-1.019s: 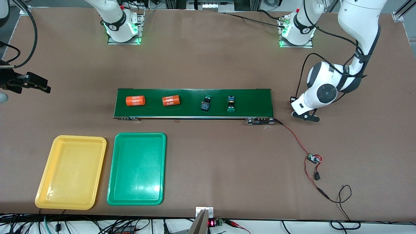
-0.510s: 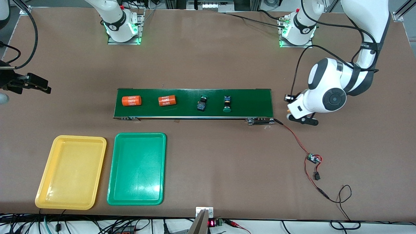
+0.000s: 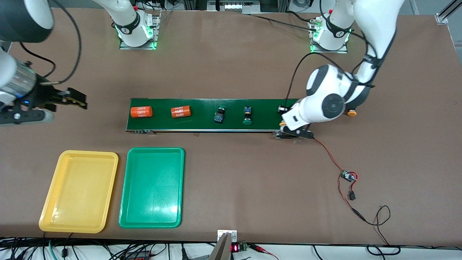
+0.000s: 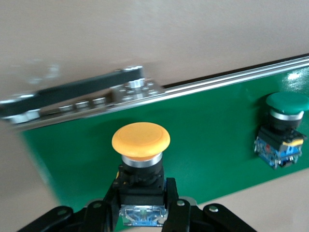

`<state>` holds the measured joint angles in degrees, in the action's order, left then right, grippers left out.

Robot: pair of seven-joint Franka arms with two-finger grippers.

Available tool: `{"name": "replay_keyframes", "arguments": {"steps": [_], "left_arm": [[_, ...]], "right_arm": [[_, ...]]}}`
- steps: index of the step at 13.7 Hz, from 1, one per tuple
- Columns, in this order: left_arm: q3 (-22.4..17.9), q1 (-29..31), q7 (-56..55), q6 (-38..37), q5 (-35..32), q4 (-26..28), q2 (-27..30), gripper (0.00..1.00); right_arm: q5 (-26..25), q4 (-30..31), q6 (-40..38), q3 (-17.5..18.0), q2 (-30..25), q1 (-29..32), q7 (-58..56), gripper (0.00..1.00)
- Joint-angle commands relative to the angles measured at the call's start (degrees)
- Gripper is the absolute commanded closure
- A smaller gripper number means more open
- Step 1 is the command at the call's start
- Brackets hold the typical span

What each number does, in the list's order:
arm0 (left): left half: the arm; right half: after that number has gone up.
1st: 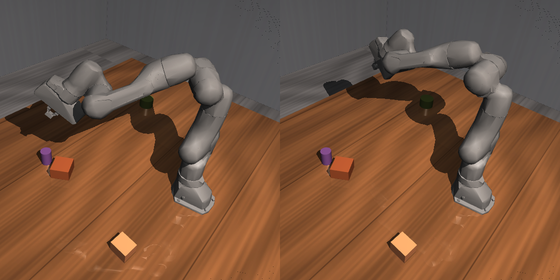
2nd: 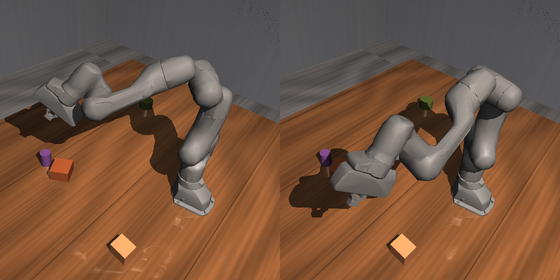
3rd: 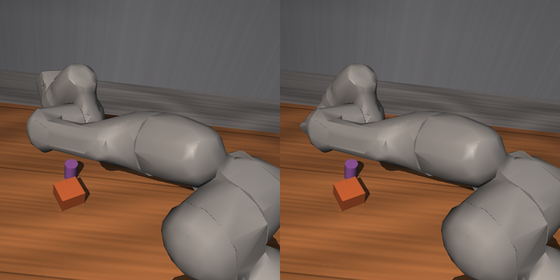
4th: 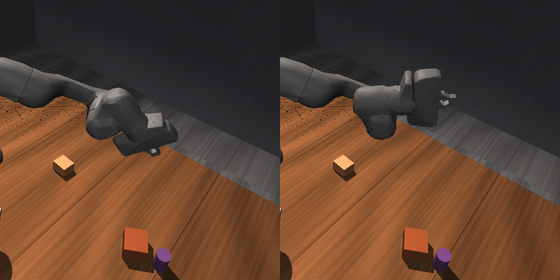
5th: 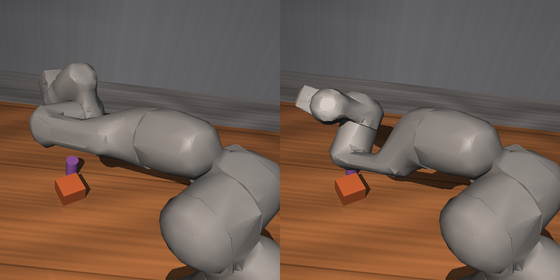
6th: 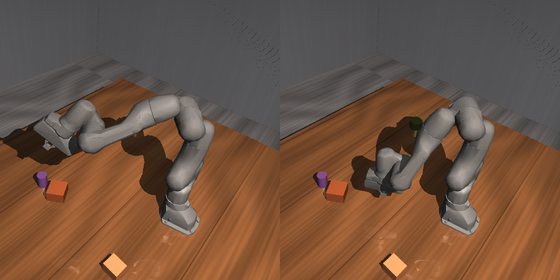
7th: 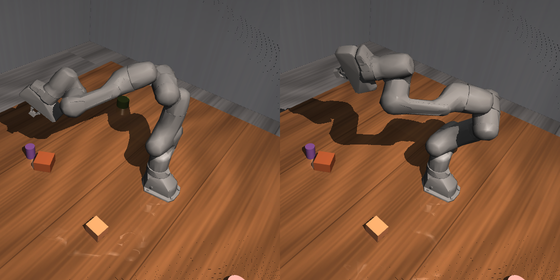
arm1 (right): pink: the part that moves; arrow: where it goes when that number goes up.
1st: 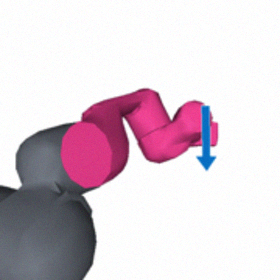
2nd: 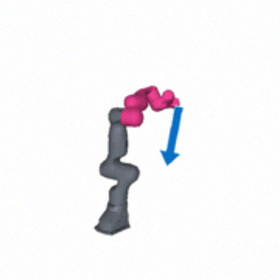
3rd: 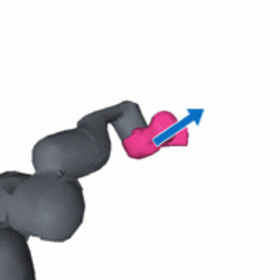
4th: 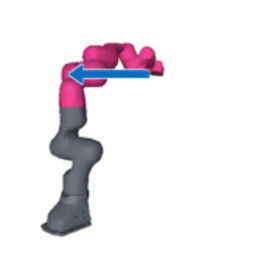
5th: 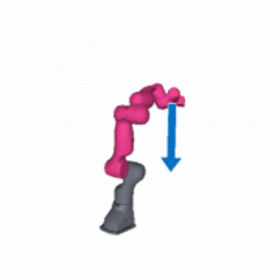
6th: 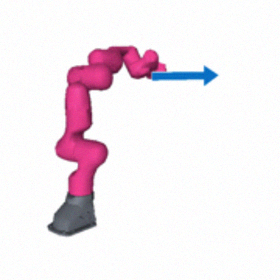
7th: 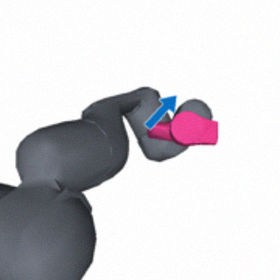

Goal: Sort buttons by color to trays

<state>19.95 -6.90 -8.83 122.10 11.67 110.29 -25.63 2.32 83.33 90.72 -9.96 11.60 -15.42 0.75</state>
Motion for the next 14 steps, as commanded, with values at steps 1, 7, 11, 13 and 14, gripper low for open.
{"name": "replay_keyframes", "arguments": {"steps": [1,7,11,13,14], "left_arm": [[0.53,-0.39,-0.84,1.38,1.16,1.60,0.14,0.73],[0.09,1.88,-0.84,-4.93,0.29,0.81,6.01,0.00],[-7.01,4.09,0.65,-8.37,-11.28,1.07,10.25,0.00],[-11.05,4.36,3.89,-11.87,-16.65,1.60,9.64,0.00],[-12.55,4.36,5.65,-13.80,-18.85,2.21,9.29,0.00]], "right_arm": [[1.99,0.25,0.60,-0.24,1.22,-3.28,3.19,0.00],[3.40,10.08,11.83,5.89,0.18,-8.31,18.09,0.00],[3.40,16.93,22.45,13.28,0.52,-8.92,34.55,0.00],[3.40,19.06,27.65,14.35,2.62,-11.19,41.67,0.00],[3.40,19.06,28.37,14.27,4.12,-12.25,44.83,0.00]]}}
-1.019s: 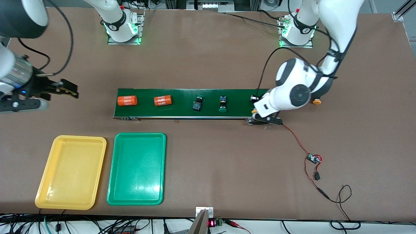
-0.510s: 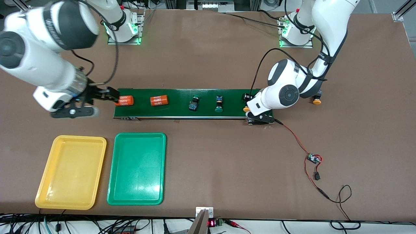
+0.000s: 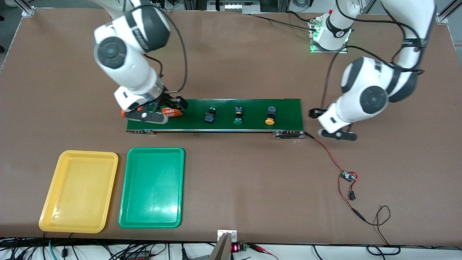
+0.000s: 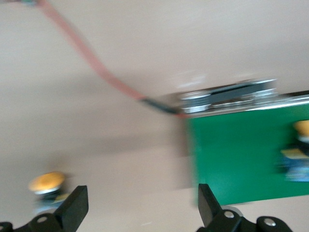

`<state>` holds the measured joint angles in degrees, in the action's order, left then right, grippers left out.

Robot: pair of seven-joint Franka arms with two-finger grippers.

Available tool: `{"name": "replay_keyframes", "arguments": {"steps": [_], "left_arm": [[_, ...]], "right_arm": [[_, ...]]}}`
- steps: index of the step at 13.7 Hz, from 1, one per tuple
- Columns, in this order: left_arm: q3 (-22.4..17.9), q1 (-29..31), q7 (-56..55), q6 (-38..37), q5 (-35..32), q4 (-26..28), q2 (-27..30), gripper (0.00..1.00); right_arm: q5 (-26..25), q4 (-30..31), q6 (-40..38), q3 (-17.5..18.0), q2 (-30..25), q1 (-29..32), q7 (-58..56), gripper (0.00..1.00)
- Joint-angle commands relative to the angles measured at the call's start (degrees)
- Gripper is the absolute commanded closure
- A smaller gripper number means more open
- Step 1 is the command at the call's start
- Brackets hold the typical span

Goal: Sort buttons by color to trays

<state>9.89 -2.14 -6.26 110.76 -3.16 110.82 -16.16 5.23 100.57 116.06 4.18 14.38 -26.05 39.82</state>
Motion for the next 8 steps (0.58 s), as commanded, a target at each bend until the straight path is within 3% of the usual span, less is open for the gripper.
{"name": "replay_keyframes", "arguments": {"steps": [1,5,8], "left_arm": [[-3.90,-0.32,5.10,-4.48,-5.53,2.46,-0.27,0.00],[-9.79,0.03,9.86,-6.18,-6.68,8.35,-1.15,0.00],[-11.73,0.99,12.24,2.84,-10.55,15.10,-0.98,0.00]], "right_arm": [[0.39,1.82,3.64,0.22,2.48,-3.03,8.23,0.00],[0.04,1.74,5.93,0.13,6.96,-4.62,12.57,0.00],[-0.49,1.82,6.81,0.13,9.86,-5.32,12.48,0.00]]}}
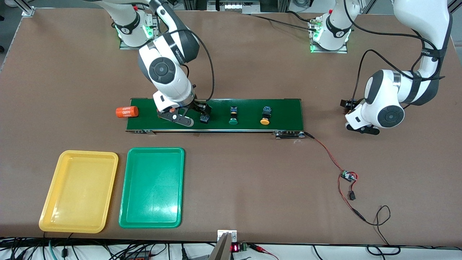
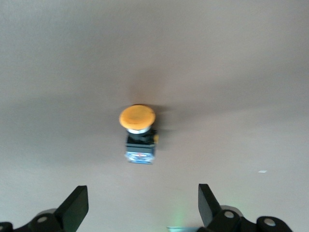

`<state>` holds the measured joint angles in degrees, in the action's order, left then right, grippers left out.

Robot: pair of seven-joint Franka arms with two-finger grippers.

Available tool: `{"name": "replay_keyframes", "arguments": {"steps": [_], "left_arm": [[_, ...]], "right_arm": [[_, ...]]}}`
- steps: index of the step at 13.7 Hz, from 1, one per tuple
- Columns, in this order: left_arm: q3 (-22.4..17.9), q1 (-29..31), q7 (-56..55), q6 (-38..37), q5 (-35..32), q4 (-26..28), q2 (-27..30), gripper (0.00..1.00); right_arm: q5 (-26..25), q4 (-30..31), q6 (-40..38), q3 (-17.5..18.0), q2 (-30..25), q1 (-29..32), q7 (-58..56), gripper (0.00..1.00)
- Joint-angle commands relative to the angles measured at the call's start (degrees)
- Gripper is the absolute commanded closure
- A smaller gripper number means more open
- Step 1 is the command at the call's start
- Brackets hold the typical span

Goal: Sort buttons by color to trays

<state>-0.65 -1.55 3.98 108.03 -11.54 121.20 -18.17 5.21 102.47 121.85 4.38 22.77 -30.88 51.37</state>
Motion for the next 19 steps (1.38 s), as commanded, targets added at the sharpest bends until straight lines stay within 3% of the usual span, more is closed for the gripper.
{"name": "replay_keyframes", "arguments": {"steps": [1,4,5,6,7,8,10,12,15,17,19], "left_arm": [[-2.41,0.50,2.08,10.84,-2.17,7.45,1.03,0.00],[-3.65,0.67,4.36,23.43,-2.17,14.84,0.95,0.00],[-3.74,1.02,4.72,24.50,-2.17,15.64,0.95,0.17],[-3.74,1.11,4.89,24.77,-2.17,15.91,0.86,0.43],[-3.74,1.11,5.07,24.69,-2.26,16.00,0.86,0.60],[-3.66,1.11,5.85,24.34,-2.17,16.00,0.95,0.75],[-3.57,1.20,7.70,22.16,-2.17,15.30,1.73,0.93],[-2.61,1.03,7.53,14.98,-1.47,11.37,3.05,0.96],[2.05,0.33,6.92,4.14,4.40,1.35,2.36,0.95],[5.11,0.15,5.70,1.67,9.93,-2.18,1.92,0.95],[9.06,0.06,0.45,1.48,15.12,-4.46,1.91,0.92]], "right_arm": [[-0.55,-0.08,1.45,-0.17,2.36,-0.59,1.02,0.00],[-0.55,0.01,3.47,-0.25,4.21,-0.50,0.93,0.00],[-0.55,0.01,4.18,-0.51,4.82,-0.50,0.84,0.00],[-0.55,0.01,4.62,-0.52,5.44,-0.59,0.84,0.00],[-0.55,0.01,5.14,-0.52,5.79,-0.59,0.84,0.00],[-0.55,0.01,5.15,-0.60,6.23,-0.59,0.93,0.00],[-0.55,1.23,5.24,-0.87,6.50,-0.06,0.84,0.18],[-0.64,1.85,4.98,-1.39,6.50,0.03,0.67,0.35],[-0.55,1.94,5.06,-2.18,6.32,0.11,0.23,0.67],[-0.37,0.72,5.06,-2.62,5.80,0.29,-0.03,0.78],[-0.55,-3.31,5.15,-2.89,6.06,2.56,-1.08,0.82]]}}
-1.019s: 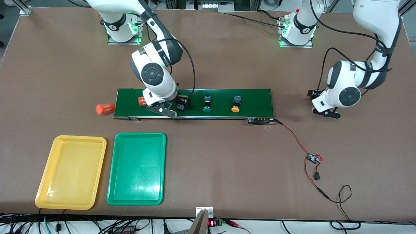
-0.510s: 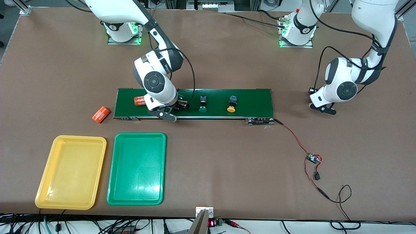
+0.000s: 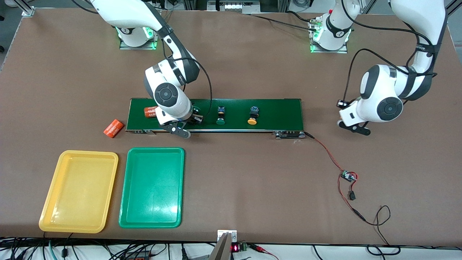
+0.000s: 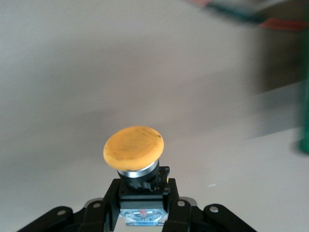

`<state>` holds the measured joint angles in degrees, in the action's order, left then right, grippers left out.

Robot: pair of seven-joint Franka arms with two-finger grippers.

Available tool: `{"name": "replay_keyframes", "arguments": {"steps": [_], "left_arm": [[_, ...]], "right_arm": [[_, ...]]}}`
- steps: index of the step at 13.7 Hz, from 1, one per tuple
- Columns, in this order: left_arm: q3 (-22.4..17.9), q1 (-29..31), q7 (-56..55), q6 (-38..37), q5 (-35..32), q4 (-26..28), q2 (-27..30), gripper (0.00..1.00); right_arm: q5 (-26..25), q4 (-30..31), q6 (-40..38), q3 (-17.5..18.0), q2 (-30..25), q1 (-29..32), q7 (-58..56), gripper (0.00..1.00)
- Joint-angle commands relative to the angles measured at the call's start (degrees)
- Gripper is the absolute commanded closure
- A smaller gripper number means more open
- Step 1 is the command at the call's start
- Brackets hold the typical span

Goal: Sort buttons by color to trays

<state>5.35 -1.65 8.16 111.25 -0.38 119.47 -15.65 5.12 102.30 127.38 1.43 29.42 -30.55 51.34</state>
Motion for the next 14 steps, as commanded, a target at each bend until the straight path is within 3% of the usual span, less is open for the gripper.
{"name": "replay_keyframes", "arguments": {"steps": [1,5,7,10,11,12,14], "left_arm": [[5.26,0.07,-7.60,-1.30,5.82,-4.15,-0.96,0.93],[11.33,-1.78,-17.11,3.43,10.04,-6.97,-4.56,0.93],[12.40,-3.26,-17.48,8.09,10.31,-6.62,-7.19,0.93],[13.54,-4.42,-17.65,11.36,10.93,-6.53,-8.70,0.91],[13.63,-4.42,-18.00,11.36,11.11,-6.53,-8.52,0.53],[13.63,-4.42,-18.44,10.84,11.11,-6.53,-8.00,0.01],[13.55,-3.81,-18.53,10.48,11.11,-6.62,-5.64,0.00]], "right_arm": [[-0.46,-5.16,-0.37,-0.02,-0.33,4.34,-3.68,0.83],[-0.38,-9.91,0.15,-4.40,2.39,9.63,-22.98,0.83],[-0.38,-13.33,2.07,-6.16,5.98,11.56,-32.67,0.83],[-0.46,-14.58,7.78,-7.58,10.91,11.66,-37.96,0.82],[-0.46,-14.67,9.80,-7.75,12.31,11.83,-40.07,0.82],[-0.46,-14.67,11.65,-7.75,13.63,12.09,-42.52,0.82],[-0.46,-15.45,14.03,-8.71,16.09,11.92,-47.89,0.81]]}}
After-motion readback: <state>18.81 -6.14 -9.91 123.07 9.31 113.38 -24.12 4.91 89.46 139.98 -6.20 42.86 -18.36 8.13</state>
